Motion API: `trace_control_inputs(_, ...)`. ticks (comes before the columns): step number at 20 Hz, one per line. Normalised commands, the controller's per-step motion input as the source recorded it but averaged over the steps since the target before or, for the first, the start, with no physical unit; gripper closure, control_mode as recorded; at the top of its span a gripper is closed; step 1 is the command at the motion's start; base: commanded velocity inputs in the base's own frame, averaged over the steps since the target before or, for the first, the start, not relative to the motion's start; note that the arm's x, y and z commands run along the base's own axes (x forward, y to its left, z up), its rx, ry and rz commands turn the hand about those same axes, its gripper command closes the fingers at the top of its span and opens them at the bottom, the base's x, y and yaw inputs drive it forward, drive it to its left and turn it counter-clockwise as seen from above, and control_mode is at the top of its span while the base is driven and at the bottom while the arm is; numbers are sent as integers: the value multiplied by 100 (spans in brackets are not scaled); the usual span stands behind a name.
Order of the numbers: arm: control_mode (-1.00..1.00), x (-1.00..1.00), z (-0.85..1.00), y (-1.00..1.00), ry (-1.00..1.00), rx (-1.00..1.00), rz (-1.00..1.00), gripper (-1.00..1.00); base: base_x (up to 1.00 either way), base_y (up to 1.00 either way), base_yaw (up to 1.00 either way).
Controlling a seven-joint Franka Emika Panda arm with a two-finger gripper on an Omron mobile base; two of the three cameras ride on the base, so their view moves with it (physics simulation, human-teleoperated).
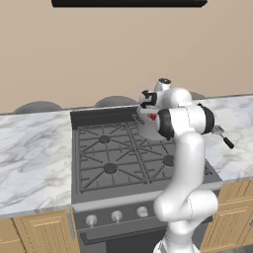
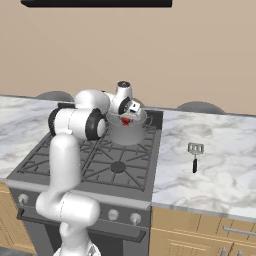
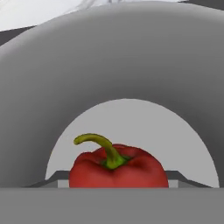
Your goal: Put the onion and bell pepper in the pot. Retrieve the spatula and lightly stir the vegetables in the pot.
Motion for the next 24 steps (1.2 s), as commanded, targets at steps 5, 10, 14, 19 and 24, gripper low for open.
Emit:
trace_control_inputs(5, -100, 14, -19, -4, 4, 0, 0, 100, 0, 0, 0)
trace_control_inputs(10, -100, 11, -19, -8, 4, 0, 0, 100, 0, 0, 0)
trace_control_inputs(14, -100, 6, -22, -3, 5, 0, 0, 100, 0, 0, 0)
trace_control_inputs(19, -100, 1, -28, 0, 9, -1, 0, 100, 0, 0, 0)
trace_control_inputs(24, -100, 0, -32, 0, 12, -3, 0, -100, 0, 0, 0)
